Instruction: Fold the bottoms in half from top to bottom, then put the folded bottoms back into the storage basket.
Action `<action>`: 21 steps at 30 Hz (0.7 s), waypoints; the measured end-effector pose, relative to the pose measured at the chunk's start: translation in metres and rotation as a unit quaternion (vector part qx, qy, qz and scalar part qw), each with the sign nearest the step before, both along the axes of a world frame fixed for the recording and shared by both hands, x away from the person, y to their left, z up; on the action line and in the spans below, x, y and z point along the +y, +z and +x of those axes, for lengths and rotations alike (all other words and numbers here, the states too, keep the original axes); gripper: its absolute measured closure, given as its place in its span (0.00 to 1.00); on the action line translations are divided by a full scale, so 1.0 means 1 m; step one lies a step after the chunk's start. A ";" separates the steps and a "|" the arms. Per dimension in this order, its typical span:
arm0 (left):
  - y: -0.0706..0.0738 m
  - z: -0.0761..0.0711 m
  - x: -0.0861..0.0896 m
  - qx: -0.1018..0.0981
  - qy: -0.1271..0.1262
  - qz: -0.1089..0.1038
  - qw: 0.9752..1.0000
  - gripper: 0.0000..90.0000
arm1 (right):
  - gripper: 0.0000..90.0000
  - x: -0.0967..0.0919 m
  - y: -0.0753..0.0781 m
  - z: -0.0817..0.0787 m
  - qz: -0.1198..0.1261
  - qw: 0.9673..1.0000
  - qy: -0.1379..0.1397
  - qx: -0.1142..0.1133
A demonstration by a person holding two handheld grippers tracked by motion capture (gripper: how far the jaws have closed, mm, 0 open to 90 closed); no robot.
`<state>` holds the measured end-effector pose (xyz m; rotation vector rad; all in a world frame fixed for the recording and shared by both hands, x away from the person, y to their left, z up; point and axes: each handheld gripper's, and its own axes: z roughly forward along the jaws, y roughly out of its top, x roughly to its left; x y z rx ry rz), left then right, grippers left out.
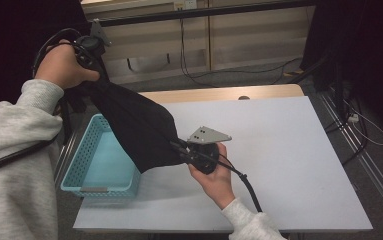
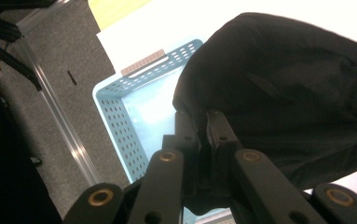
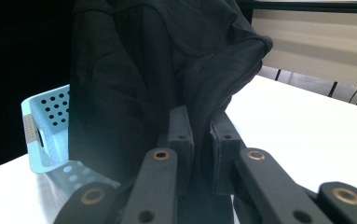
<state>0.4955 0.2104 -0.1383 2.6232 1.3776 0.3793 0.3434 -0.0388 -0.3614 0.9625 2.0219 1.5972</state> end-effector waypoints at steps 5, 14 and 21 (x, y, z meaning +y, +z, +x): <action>0.000 -0.001 -0.001 0.000 0.000 0.003 1.000 0.95 | 0.90 0.004 -0.001 -0.001 -0.002 1.000 0.005 0.002; 0.001 -0.003 0.004 0.000 0.005 0.005 1.000 0.95 | 0.90 0.009 -0.003 -0.001 0.000 1.000 0.009 0.001; 0.005 -0.004 0.009 -0.002 0.009 0.004 1.000 0.95 | 0.90 0.014 0.000 0.000 -0.002 1.000 0.016 0.000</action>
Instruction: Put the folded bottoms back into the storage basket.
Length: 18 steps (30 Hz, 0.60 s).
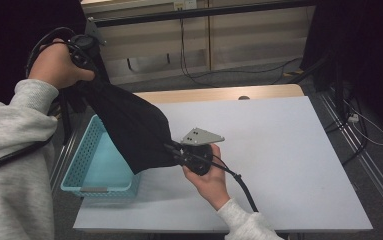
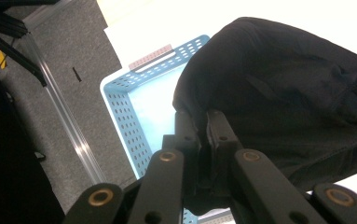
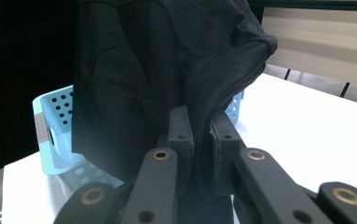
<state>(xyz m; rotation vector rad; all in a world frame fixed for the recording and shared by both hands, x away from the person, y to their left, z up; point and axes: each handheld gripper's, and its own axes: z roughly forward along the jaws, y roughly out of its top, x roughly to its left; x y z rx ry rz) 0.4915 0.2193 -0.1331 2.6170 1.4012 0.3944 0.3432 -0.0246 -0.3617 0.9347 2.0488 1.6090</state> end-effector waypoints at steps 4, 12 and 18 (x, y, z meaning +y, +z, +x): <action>0.003 -0.001 0.003 -0.002 0.001 0.002 1.000 0.95 | 0.90 0.003 0.002 0.000 0.001 1.000 0.004 0.000; 0.008 -0.004 0.006 -0.005 0.005 0.004 1.000 0.95 | 0.90 0.009 0.002 0.000 0.003 1.000 0.010 -0.002; 0.014 -0.007 0.012 -0.011 0.010 -0.001 1.000 0.95 | 0.90 0.013 0.006 0.000 0.004 1.000 0.015 -0.006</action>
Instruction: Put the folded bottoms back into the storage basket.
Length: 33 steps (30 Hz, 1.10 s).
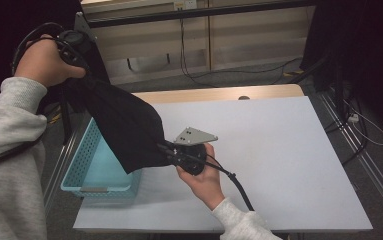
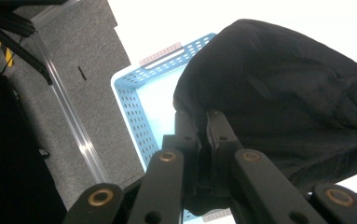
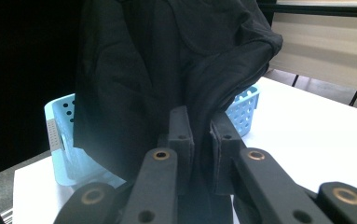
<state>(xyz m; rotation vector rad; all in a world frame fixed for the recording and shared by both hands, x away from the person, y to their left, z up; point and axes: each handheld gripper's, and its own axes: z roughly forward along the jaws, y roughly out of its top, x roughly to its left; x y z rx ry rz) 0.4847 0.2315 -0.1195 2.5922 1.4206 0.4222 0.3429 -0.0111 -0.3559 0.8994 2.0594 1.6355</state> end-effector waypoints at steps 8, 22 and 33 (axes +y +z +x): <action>0.002 -0.002 0.007 -0.002 0.006 0.005 1.000 0.95 | 0.90 0.006 0.003 0.001 0.005 1.000 0.007 -0.003; -0.001 -0.001 0.021 -0.002 0.017 0.010 1.000 0.95 | 0.90 0.019 0.002 0.004 0.004 1.000 0.019 -0.001; -0.008 0.001 0.038 -0.001 0.031 0.009 0.999 0.95 | 0.90 0.034 -0.001 0.007 0.001 0.999 0.034 0.002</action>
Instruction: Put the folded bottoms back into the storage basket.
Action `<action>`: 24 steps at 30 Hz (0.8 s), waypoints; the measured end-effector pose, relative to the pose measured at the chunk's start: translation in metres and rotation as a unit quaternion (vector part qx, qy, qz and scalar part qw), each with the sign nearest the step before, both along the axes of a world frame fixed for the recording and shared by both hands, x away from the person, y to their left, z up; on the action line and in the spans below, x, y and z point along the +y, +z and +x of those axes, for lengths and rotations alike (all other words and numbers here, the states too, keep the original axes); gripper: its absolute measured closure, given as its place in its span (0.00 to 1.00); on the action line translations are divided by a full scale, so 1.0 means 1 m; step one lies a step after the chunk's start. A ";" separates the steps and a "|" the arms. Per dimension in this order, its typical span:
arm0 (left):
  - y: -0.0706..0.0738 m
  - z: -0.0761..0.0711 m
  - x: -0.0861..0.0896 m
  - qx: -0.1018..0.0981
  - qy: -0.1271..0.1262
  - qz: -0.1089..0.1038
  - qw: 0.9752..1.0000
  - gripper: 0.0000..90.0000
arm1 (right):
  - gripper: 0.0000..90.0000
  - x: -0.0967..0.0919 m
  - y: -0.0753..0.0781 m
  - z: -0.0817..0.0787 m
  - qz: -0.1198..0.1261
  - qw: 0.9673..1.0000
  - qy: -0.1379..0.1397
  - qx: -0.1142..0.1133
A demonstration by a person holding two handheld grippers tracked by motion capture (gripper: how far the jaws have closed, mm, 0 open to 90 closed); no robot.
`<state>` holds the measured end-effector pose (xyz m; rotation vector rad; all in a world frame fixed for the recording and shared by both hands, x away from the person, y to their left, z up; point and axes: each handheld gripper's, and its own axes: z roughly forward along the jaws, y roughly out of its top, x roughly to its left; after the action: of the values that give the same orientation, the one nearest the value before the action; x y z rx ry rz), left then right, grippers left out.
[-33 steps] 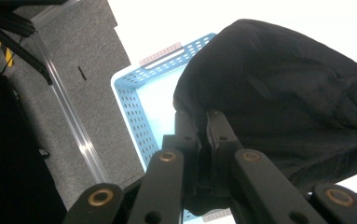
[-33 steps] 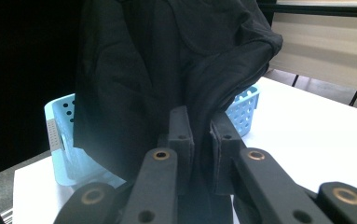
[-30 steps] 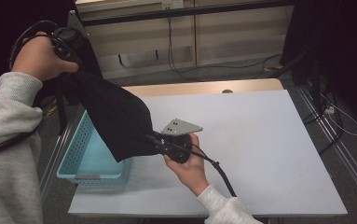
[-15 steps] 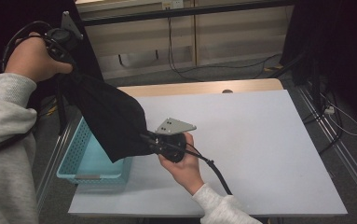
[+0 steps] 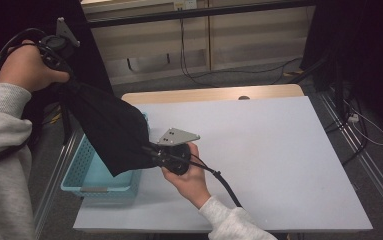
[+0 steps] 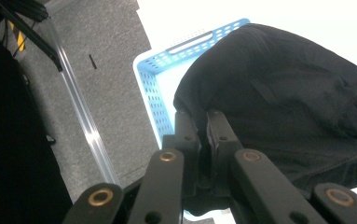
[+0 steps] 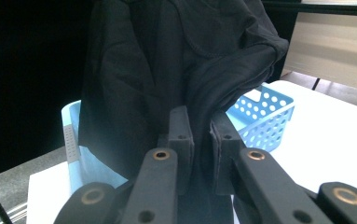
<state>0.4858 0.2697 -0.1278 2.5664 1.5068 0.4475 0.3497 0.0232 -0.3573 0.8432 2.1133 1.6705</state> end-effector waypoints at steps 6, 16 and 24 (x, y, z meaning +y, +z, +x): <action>-0.009 0.004 0.011 0.001 0.013 -0.001 1.000 0.95 | 0.90 0.010 -0.004 0.002 0.000 1.000 0.007 0.005; -0.023 0.012 0.026 0.005 0.025 0.000 1.000 0.95 | 0.90 0.028 -0.010 0.003 -0.008 1.000 0.023 0.008; -0.031 0.018 0.031 0.004 0.033 0.000 0.999 0.95 | 0.90 0.034 -0.015 0.006 -0.007 1.000 0.024 0.011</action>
<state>0.5041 0.3005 -0.1588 2.5276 1.5969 0.4442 0.3559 0.0572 -0.3723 0.8173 2.1734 1.6763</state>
